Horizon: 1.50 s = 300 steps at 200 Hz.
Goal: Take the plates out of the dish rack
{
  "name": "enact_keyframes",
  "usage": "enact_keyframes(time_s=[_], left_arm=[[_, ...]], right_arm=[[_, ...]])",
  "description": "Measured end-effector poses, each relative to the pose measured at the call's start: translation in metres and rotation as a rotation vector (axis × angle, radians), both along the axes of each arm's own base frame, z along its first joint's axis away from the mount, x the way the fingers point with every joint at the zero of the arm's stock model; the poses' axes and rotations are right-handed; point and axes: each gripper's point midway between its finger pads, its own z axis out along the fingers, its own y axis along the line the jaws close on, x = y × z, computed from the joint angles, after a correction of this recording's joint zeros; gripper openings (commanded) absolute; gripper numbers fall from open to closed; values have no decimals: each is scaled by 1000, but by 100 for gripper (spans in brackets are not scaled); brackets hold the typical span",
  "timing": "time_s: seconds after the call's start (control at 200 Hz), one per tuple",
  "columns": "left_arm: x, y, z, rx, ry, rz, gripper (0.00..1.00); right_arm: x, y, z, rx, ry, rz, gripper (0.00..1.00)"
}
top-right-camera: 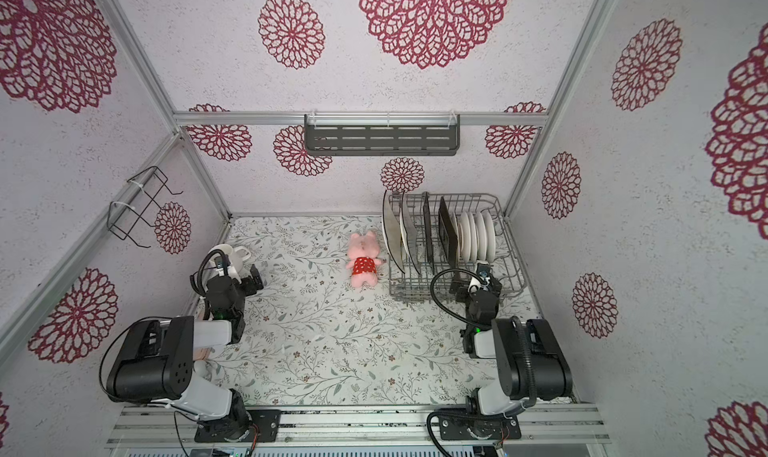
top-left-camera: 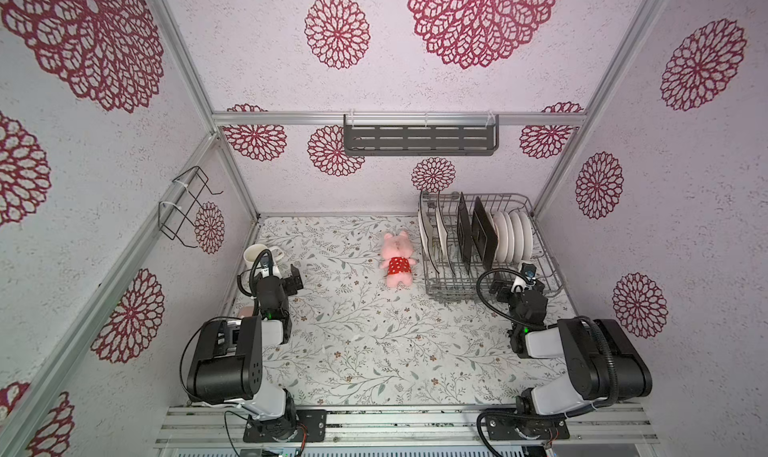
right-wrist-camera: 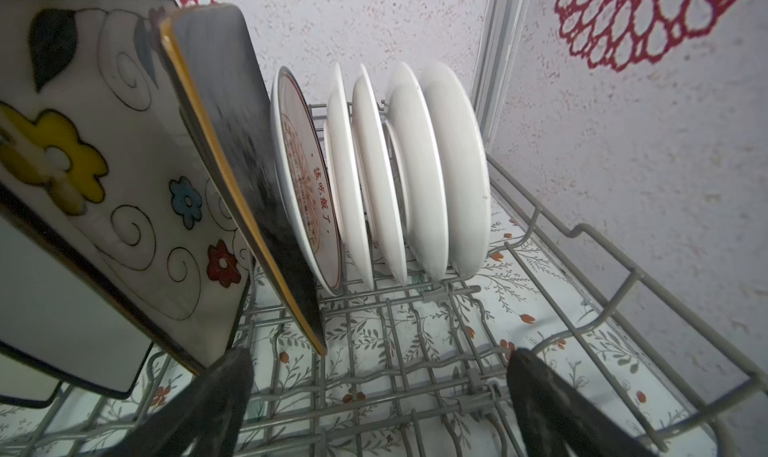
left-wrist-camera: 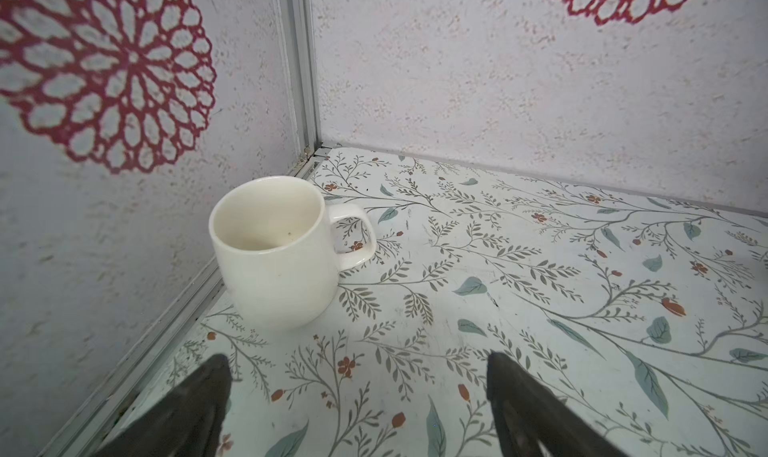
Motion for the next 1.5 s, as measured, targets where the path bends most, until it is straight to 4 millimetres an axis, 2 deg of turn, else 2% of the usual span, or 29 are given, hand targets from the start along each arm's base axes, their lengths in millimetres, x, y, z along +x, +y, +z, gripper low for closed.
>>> enact_keyframes(time_s=[1.141, 1.286, 1.361, 1.441, 1.501], left_arm=[[0, -1, 0, -2, 1, -4, 97], [1, 0, -1, -16, -2, -17, 97], [1, 0, -1, -22, -3, -26, 97], [2, -4, -2, -28, 2, -51, 97], [2, -6, -3, -32, 6, -64, 97]], right_arm=[[0, 0, 0, 0, 0, 0, 99], [-4, -1, 1, -1, 53, -3, 99], [-5, 0, 21, -1, 62, 2, 99], [-3, 4, 67, -1, 5, 25, 99], [-3, 10, 111, 0, -58, 65, 99]])
